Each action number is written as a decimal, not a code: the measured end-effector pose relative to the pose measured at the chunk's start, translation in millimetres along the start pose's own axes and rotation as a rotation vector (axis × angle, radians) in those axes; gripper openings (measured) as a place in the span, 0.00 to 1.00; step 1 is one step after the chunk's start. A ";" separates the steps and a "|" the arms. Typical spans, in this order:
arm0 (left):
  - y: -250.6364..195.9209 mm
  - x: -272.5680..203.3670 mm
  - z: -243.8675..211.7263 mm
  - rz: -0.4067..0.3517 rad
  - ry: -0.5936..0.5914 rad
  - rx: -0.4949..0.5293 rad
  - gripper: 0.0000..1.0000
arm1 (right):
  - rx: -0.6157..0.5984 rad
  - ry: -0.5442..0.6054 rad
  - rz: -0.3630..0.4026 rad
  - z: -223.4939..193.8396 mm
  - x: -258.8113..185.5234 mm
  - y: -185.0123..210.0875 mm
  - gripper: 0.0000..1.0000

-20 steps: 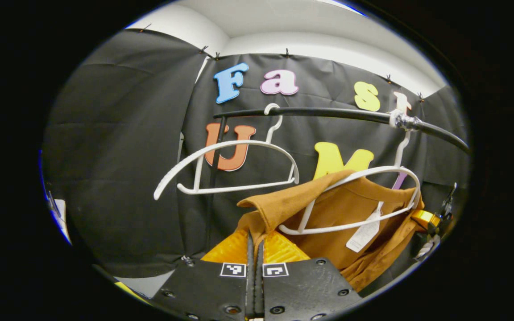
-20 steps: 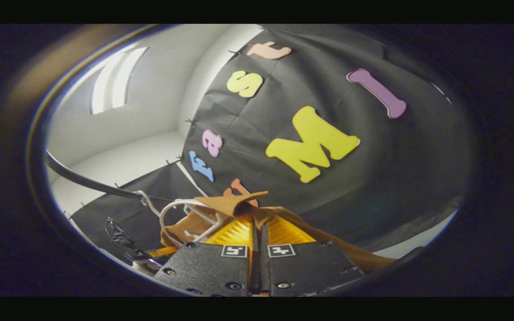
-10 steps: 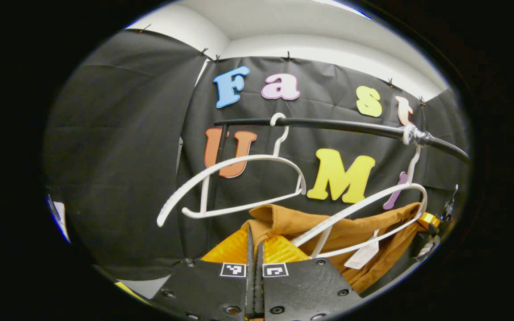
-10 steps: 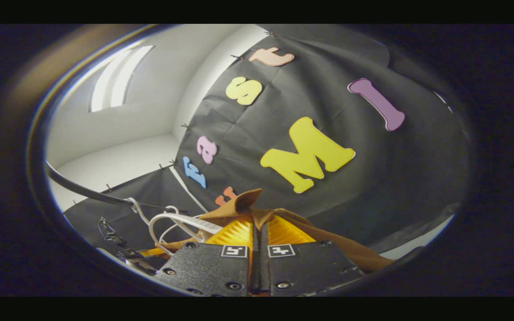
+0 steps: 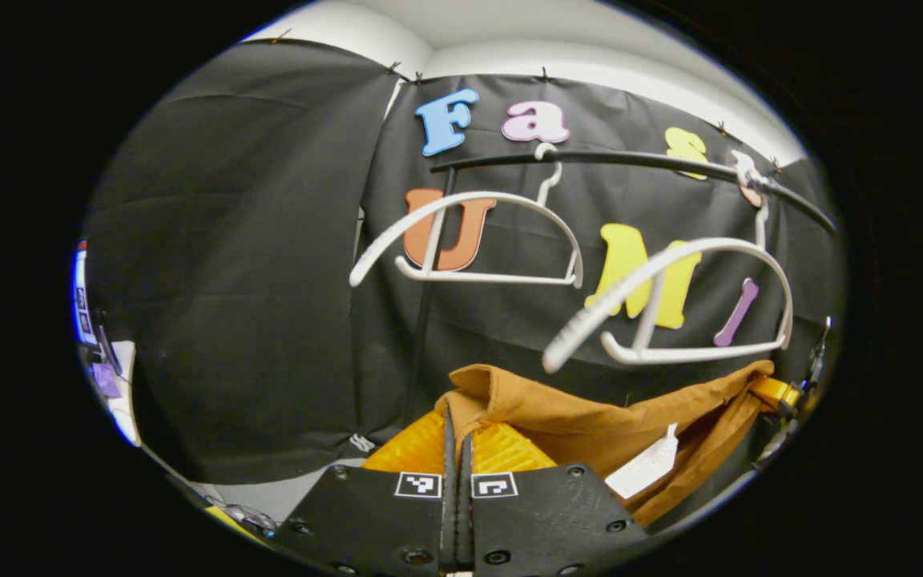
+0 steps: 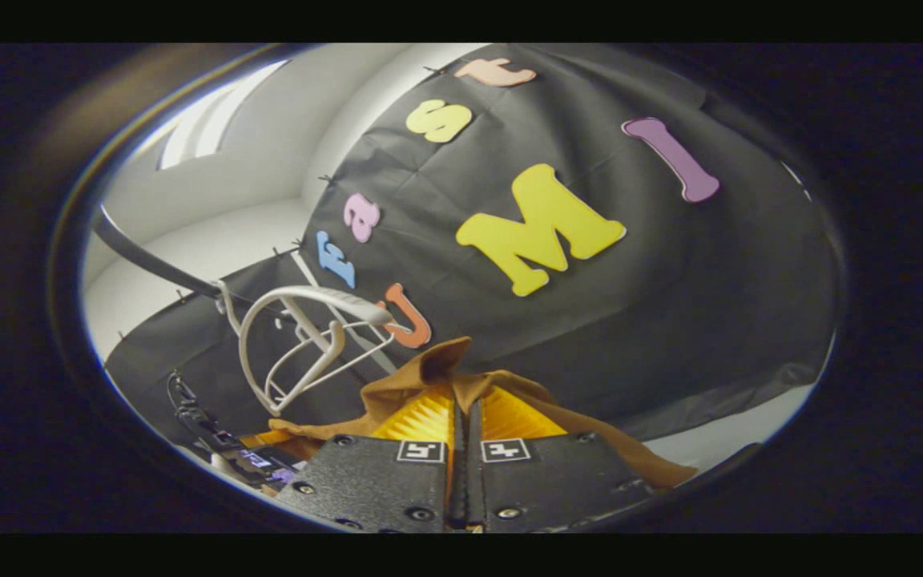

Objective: Grasp the clothes on the hanger with both hands and then place them into the laundry hamper below.

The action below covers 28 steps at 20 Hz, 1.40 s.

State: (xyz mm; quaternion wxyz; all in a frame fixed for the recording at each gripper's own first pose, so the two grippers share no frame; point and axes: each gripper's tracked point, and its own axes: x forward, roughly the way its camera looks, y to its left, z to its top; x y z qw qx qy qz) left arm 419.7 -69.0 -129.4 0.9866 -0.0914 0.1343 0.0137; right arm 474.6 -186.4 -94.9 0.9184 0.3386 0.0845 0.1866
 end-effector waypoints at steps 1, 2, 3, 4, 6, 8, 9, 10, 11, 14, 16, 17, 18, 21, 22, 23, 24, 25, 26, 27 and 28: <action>-0.2 -3.3 -8.0 0.000 0.017 0.009 0.00 | 0.006 0.014 -0.012 -9.4 -3.8 -2.7 0.03; 0.1 -6.3 -14.7 -0.003 0.031 0.021 0.00 | 0.010 0.027 -0.024 -18.2 -6.8 -3.2 0.03; 1.1 -9.3 -19.5 -0.003 0.043 0.030 0.00 | 0.013 0.042 -0.034 -26.8 -11.1 -0.8 0.03; -0.4 -12.1 -24.1 -0.010 0.053 0.037 0.00 | 0.008 0.058 -0.035 -34.2 -14.4 4.0 0.03; -8.5 -15.0 -27.2 -0.039 0.064 0.043 0.00 | -0.010 0.071 -0.041 -44.1 -21.0 18.3 0.03; -20.0 -19.8 -23.3 -0.087 0.065 0.050 0.00 | -0.019 0.071 -0.025 -48.5 -26.2 45.0 0.03; -26.9 -22.2 -20.1 -0.116 0.061 0.059 0.00 | -0.034 0.071 -0.015 -51.2 -29.3 60.5 0.03; -35.1 -26.8 -17.5 -0.144 0.057 0.069 0.00 | -0.051 0.071 -0.009 -52.9 -29.8 74.7 0.03; -43.3 -30.4 -15.3 -0.176 0.056 0.078 0.00 | -0.063 0.080 0.004 -57.9 -30.0 90.0 0.04; -71.0 -41.8 -6.6 -0.279 0.044 0.113 0.05 | -0.111 0.099 0.025 -70.4 -30.6 128.9 0.04; -95.4 -47.9 -6.3 -0.357 0.043 0.127 0.05 | -0.143 0.116 0.046 -84.2 -28.1 157.4 0.04; -105.1 -46.9 -8.5 -0.388 0.048 0.130 0.05 | -0.162 0.130 0.048 -94.1 -27.5 166.4 0.05; -113.5 -46.1 -11.1 -0.420 0.052 0.132 0.05 | -0.177 0.142 0.044 -103.2 -26.0 172.8 0.03; -123.8 -51.0 -34.2 -0.484 0.091 0.140 0.05 | -0.205 0.165 -0.004 -132.7 -27.3 176.7 0.03; -123.2 -52.2 -48.5 -0.491 0.115 0.149 0.00 | -0.208 0.187 -0.024 -147.3 -27.8 174.9 0.04; -122.6 -51.9 -62.8 -0.494 0.133 0.162 0.00 | -0.207 0.198 -0.048 -162.6 -29.4 169.6 0.05; -124.8 -52.1 -76.3 -0.506 0.152 0.167 0.00 | -0.198 0.210 -0.072 -175.6 -29.7 163.1 0.04; -125.7 -50.9 -91.0 -0.519 0.172 0.168 0.05 | -0.179 0.225 -0.092 -189.4 -33.4 154.1 0.04; -123.4 -50.7 -107.0 -0.527 0.191 0.172 0.00 | -0.147 0.237 -0.115 -199.9 -35.4 146.2 0.04; -122.1 -52.1 -125.6 -0.537 0.218 0.173 0.05 | -0.118 0.250 -0.134 -214.6 -37.6 138.4 0.04; -119.5 -51.8 -141.7 -0.547 0.242 0.179 0.00 | -0.094 0.268 -0.159 -228.9 -39.6 128.7 0.04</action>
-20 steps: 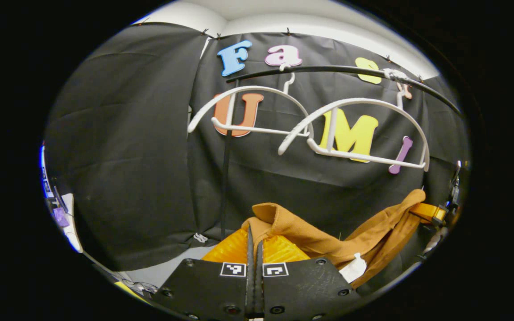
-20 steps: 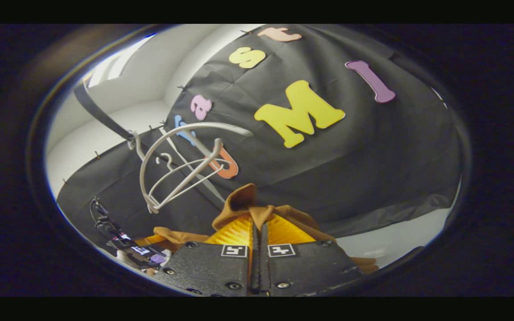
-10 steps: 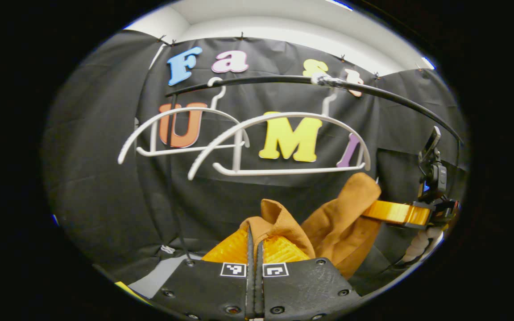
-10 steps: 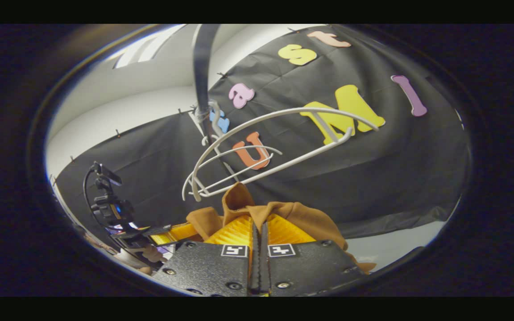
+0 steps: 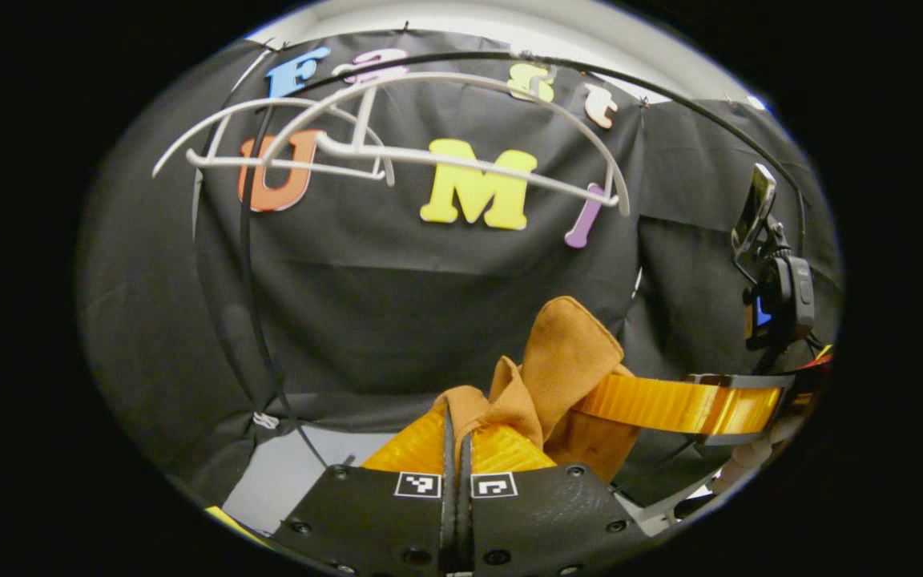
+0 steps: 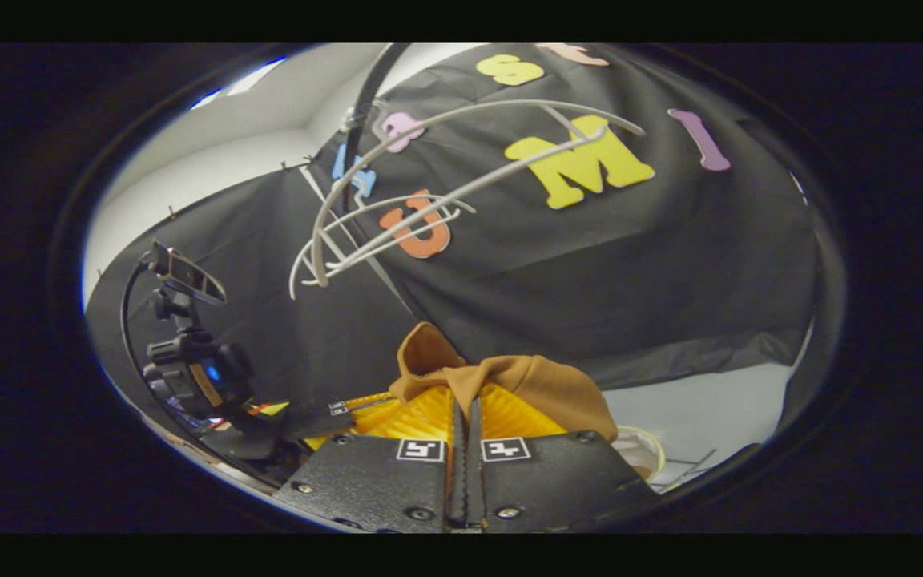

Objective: Grasp the clothes on the hanger with both hands and then place them into the laundry hamper below.

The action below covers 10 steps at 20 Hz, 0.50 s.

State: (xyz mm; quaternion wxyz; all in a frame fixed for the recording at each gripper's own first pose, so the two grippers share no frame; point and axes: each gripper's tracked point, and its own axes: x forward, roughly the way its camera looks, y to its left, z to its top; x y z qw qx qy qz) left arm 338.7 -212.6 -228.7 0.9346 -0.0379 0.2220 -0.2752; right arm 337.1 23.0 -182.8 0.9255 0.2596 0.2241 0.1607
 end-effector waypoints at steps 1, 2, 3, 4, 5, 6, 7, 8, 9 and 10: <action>0.3 3.2 -16.6 -0.007 0.022 0.002 0.00 | 0.015 0.026 -0.028 -16.6 2.0 -13.9 0.04; 2.0 7.9 -32.8 -0.016 0.048 0.007 0.05 | 0.022 0.049 -0.058 -31.5 4.8 -25.7 0.03; 2.9 11.5 -51.1 -0.022 0.074 0.007 0.00 | 0.023 0.073 -0.085 -48.6 8.8 -38.8 0.03; 2.5 15.2 -70.7 -0.034 0.100 0.002 0.05 | 0.024 0.103 -0.111 -65.7 12.4 -51.1 0.03; 3.4 17.0 -90.6 -0.041 0.134 -0.002 0.05 | 0.030 0.134 -0.134 -83.1 14.4 -60.9 0.03; 5.3 17.1 -110.7 -0.039 0.168 -0.009 0.00 | 0.049 0.159 -0.155 -97.4 16.2 -68.9 0.03; 7.9 20.0 -128.0 -0.033 0.203 -0.021 0.00 | 0.060 0.187 -0.174 -114.8 18.0 -75.6 0.04; 8.6 22.3 -143.6 -0.030 0.238 -0.037 0.00 | 0.064 0.216 -0.197 -130.0 18.8 -84.6 0.04; 10.4 24.1 -159.3 -0.023 0.273 -0.050 0.00 | 0.058 0.246 -0.225 -146.1 19.3 -95.2 0.04; 14.4 24.6 -178.1 -0.018 0.305 -0.059 0.00 | 0.044 0.277 -0.253 -158.5 19.1 -105.0 0.04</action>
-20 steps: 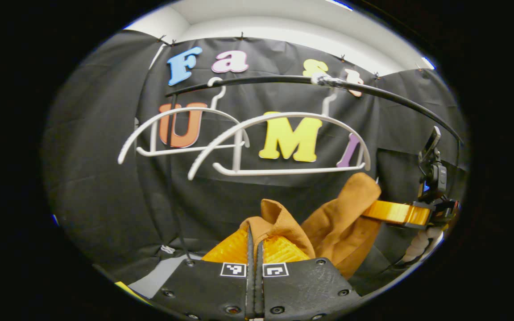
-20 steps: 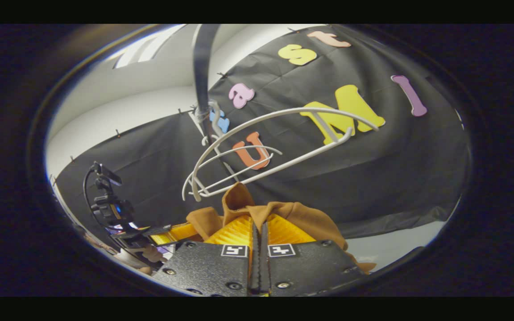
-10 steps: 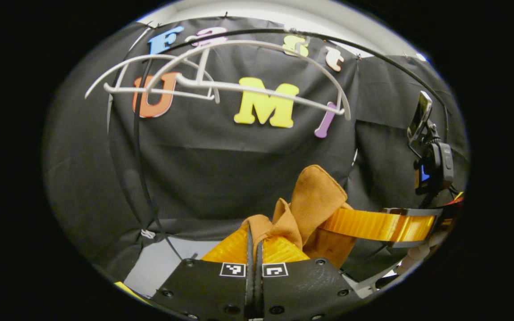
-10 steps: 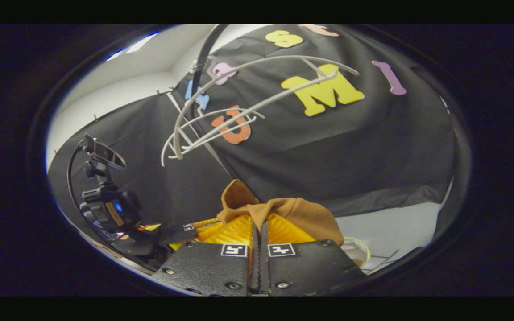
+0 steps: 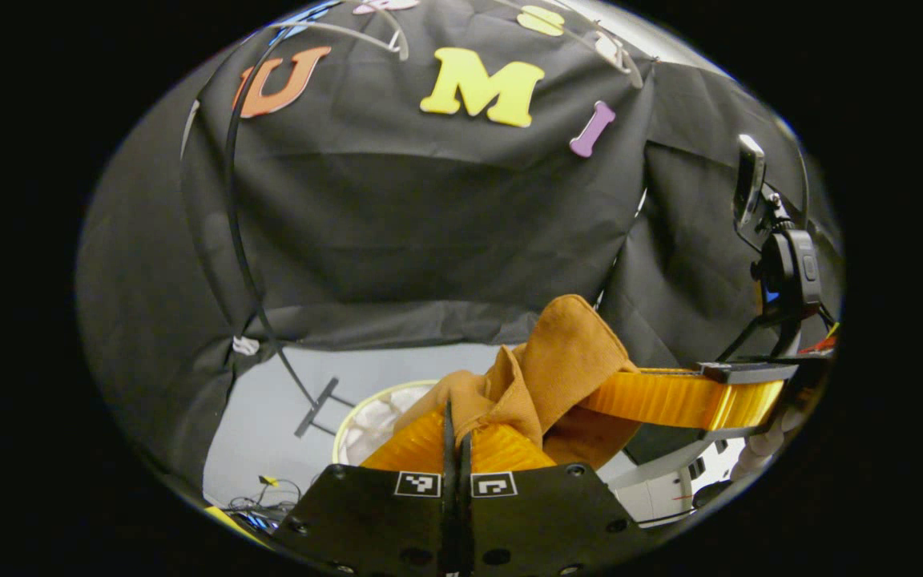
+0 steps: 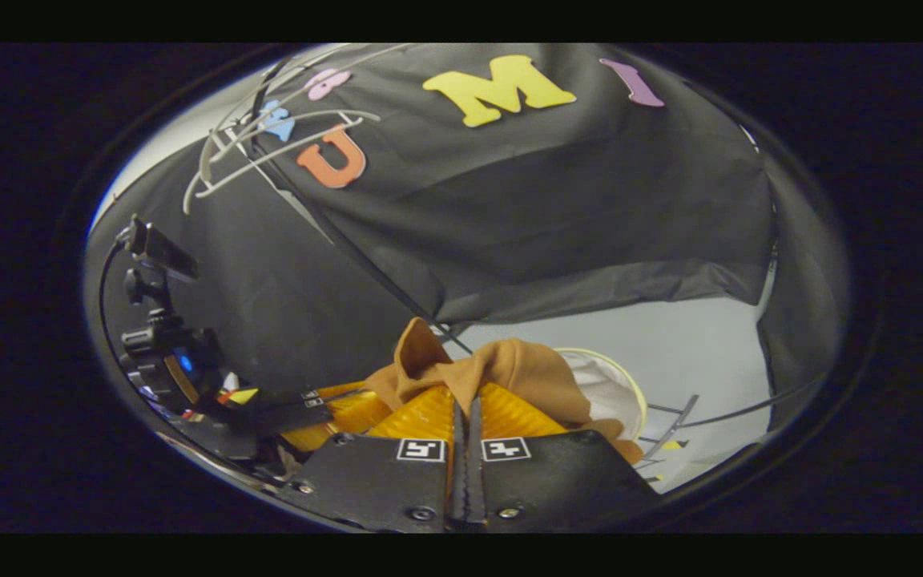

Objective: Grasp the clothes on the hanger with both hands and then place them into the laundry hamper below.

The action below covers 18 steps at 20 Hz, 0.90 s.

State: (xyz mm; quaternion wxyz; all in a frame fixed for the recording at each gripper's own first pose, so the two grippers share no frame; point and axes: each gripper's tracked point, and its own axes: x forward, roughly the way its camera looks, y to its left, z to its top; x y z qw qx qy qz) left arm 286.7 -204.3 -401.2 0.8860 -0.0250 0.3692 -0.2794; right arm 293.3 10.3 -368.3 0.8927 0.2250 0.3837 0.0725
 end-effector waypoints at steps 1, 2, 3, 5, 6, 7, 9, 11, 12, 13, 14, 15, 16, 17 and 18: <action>1.9 4.9 -10.9 0.002 0.028 -0.009 0.00 | -0.017 0.021 -0.020 -8.6 5.7 -7.4 0.04; 3.5 7.4 -22.0 0.009 0.054 -0.018 0.00 | -0.032 0.047 -0.044 -17.5 10.3 -15.0 0.05; 3.0 10.9 -30.4 0.009 0.082 -0.028 0.00 | -0.044 0.076 -0.063 -26.4 15.7 -21.8 0.03; 5.6 14.0 -50.7 0.022 0.132 -0.041 0.00 | -0.055 0.135 -0.097 -31.3 29.8 -29.6 0.04; 7.1 16.3 -64.6 0.028 0.160 -0.047 0.00 | -0.059 0.164 -0.110 -33.2 36.0 -32.7 0.04; 7.3 18.6 -74.0 0.032 0.186 -0.051 0.00 | -0.059 0.187 -0.123 -37.4 38.1 -30.7 0.04; 6.1 16.8 -89.8 0.044 0.227 -0.060 0.00 | -0.054 0.234 -0.137 -33.8 40.6 -26.4 0.04; 8.2 13.1 -99.0 0.057 0.254 -0.069 0.00 | -0.062 0.259 -0.155 -37.5 41.9 -28.4 0.04; 10.5 13.6 -102.0 0.059 0.255 -0.073 0.00 | -0.076 0.264 -0.157 -36.6 42.1 -27.3 0.04; 11.5 14.3 -100.5 0.066 0.255 -0.073 0.00 | -0.093 0.272 -0.163 -39.6 42.2 -28.1 0.04; 12.3 13.6 -98.0 0.076 0.257 -0.071 0.00 | -0.106 0.277 -0.167 -38.5 44.0 -27.0 0.05; 13.5 12.8 -96.4 0.083 0.256 -0.069 0.00 | -0.113 0.274 -0.165 -38.5 46.8 -24.0 0.05; 14.5 12.4 -96.2 0.090 0.255 -0.067 0.00 | -0.120 0.275 -0.168 -35.5 46.8 -24.0 0.06; 16.2 11.7 -95.7 0.097 0.255 -0.064 0.00 | -0.121 0.277 -0.171 -35.0 45.1 -23.7 0.07; 19.0 11.7 -98.6 0.107 0.254 -0.062 0.00 | -0.116 0.277 -0.171 -33.0 44.0 -23.0 0.06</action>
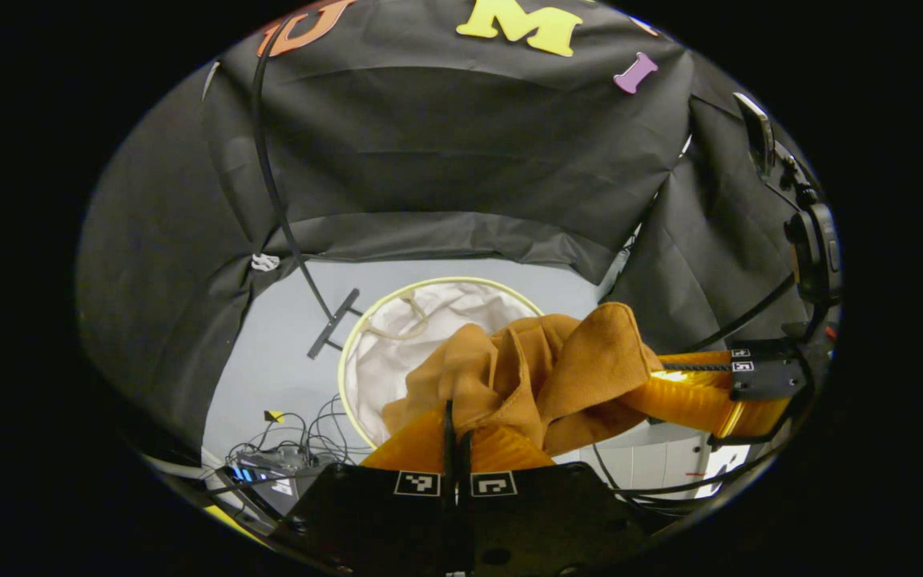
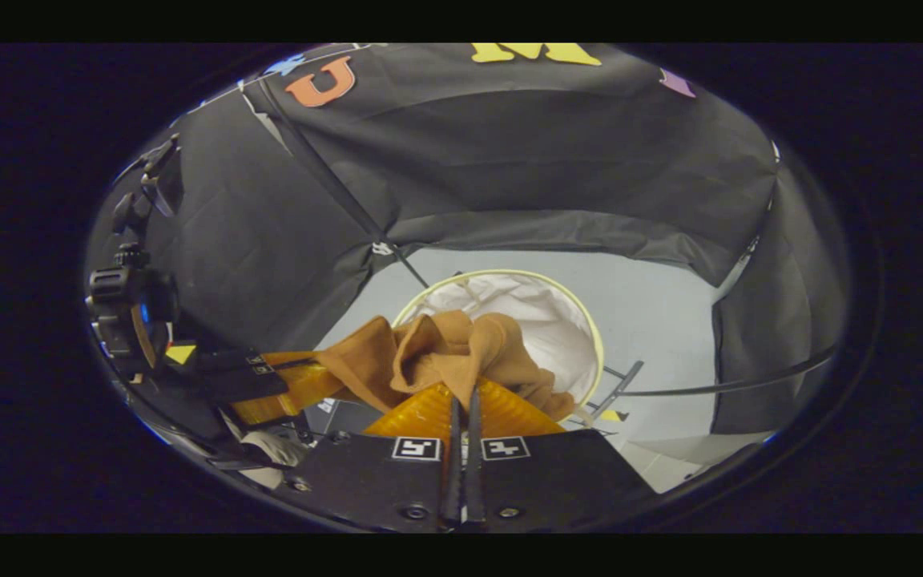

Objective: Grasp the clothes on the hanger with both hands and then place them into the laundry hamper below.

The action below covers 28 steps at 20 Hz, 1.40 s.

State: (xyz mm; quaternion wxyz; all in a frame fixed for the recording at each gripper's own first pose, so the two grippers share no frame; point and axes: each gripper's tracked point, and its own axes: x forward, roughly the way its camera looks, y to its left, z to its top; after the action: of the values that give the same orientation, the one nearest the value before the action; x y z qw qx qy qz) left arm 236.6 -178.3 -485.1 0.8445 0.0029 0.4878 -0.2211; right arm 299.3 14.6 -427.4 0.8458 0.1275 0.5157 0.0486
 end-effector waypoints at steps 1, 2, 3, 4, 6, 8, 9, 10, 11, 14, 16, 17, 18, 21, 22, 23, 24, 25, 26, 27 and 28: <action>2.5 0.2 0.8 0.007 0.000 -0.001 0.07 | 0.005 0.001 0.007 -1.4 -0.3 -1.0 0.05; 1.5 -3.2 -0.6 0.001 0.006 -0.004 0.01 | 0.008 -0.001 0.009 -1.2 -1.2 -2.0 0.04; 0.2 -5.3 0.9 -0.008 0.003 -0.006 0.02 | 0.009 -0.012 0.009 -1.1 0.3 -3.2 0.06; -3.3 -3.4 4.5 -0.031 -0.007 -0.015 0.24 | 0.008 -0.019 0.010 -1.0 -0.3 -4.4 0.08; -2.1 -5.8 9.6 -0.038 -0.024 -0.028 0.62 | 0.004 -0.025 0.017 -4.8 0.3 -7.5 0.27; 12.0 -6.9 1.7 0.002 -0.015 -0.038 1.00 | -0.004 -0.018 0.007 -11.4 -4.1 -9.7 0.53; 16.5 -7.0 -1.0 0.012 -0.008 -0.050 1.00 | -0.004 -0.010 -0.009 -14.0 -7.2 -12.7 0.66; 19.9 -9.4 -1.0 0.023 -0.010 -0.058 0.96 | 0.000 -0.005 -0.018 -19.1 -5.4 -15.7 0.71; 25.0 -11.7 -2.1 0.033 -0.010 -0.061 0.96 | 0.006 0.005 -0.023 -24.9 -4.2 -16.3 0.76; 37.2 -18.8 -6.5 0.059 -0.011 -0.059 0.96 | 0.019 0.006 -0.040 -27.6 -2.5 -19.3 0.78; 41.1 -25.2 -6.8 0.066 -0.021 -0.065 0.96 | 0.011 0.009 -0.053 -29.5 -4.6 -23.9 0.80; 42.4 -29.7 -5.7 0.068 -0.028 -0.064 0.96 | 0.001 0.006 -0.062 -29.6 -5.5 -23.6 0.78; 44.2 -34.0 -5.5 0.077 -0.041 -0.059 0.96 | -0.010 -0.005 -0.069 -26.7 -8.7 -23.3 0.81; 50.7 -49.7 2.0 0.095 -0.086 -0.035 0.96 | -0.020 -0.026 -0.068 -20.7 -25.2 -13.9 0.78; 49.9 -56.0 5.0 0.097 -0.103 -0.030 0.96 | -0.022 -0.048 -0.070 -15.1 -32.4 -12.8 0.78; 47.8 -62.8 10.2 0.097 -0.122 -0.024 0.96 | -0.032 -0.075 -0.078 -7.6 -39.9 -12.1 0.79; 46.3 -68.4 14.4 0.097 -0.138 -0.017 0.96 | -0.054 -0.102 -0.091 0.1 -50.6 -11.4 0.78; 44.5 -75.7 20.5 0.099 -0.159 -0.011 0.96 | -0.059 -0.138 -0.083 5.6 -63.4 -8.5 0.79; 42.7 -82.0 26.5 0.100 -0.179 -0.008 0.96 | -0.050 -0.173 -0.051 14.9 -72.2 -0.6 0.82; 39.3 -89.1 35.6 0.102 -0.206 -0.007 0.96 | -0.046 -0.197 -0.038 18.4 -80.2 0.6 0.82; 34.7 -97.7 48.6 0.105 -0.244 -0.008 0.96 | -0.050 -0.230 -0.037 27.0 -91.4 0.3 0.84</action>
State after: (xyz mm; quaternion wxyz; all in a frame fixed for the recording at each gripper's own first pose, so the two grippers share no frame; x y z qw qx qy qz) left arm 247.9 -121.5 -386.2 0.9079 -0.0019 0.3817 -0.1731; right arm 280.9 -9.1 -337.0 0.9031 0.1017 0.4161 0.0308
